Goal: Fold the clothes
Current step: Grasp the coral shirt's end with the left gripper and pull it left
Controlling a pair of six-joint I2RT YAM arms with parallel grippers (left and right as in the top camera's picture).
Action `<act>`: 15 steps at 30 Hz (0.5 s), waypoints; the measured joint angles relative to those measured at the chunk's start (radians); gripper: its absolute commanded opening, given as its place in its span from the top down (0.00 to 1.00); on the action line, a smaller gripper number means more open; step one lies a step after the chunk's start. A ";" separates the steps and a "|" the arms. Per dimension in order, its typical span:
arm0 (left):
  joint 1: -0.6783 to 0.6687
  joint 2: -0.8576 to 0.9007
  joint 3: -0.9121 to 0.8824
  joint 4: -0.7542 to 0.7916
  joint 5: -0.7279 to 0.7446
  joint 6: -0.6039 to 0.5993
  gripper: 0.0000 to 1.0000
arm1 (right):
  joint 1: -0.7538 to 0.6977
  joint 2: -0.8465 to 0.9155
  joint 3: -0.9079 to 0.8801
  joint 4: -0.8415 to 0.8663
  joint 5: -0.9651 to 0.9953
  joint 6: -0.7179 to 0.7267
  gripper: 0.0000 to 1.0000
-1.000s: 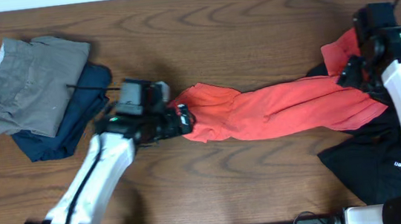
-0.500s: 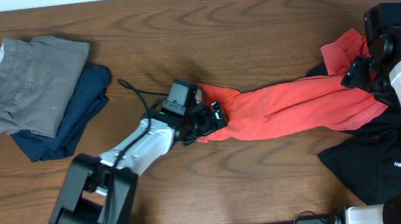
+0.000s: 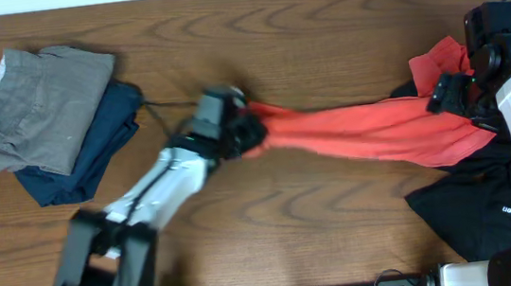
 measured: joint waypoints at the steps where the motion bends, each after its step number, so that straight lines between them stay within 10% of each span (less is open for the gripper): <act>1: 0.040 -0.036 0.031 -0.002 0.002 0.000 0.94 | 0.000 0.000 0.000 0.007 -0.024 -0.032 0.01; 13: 0.348 -0.377 0.228 -0.301 -0.047 0.079 0.94 | 0.000 0.000 -0.174 0.168 -0.192 -0.245 0.01; 15: 0.344 -0.354 0.217 -0.367 -0.072 0.106 0.94 | 0.000 0.000 -0.225 0.209 -0.240 -0.285 0.16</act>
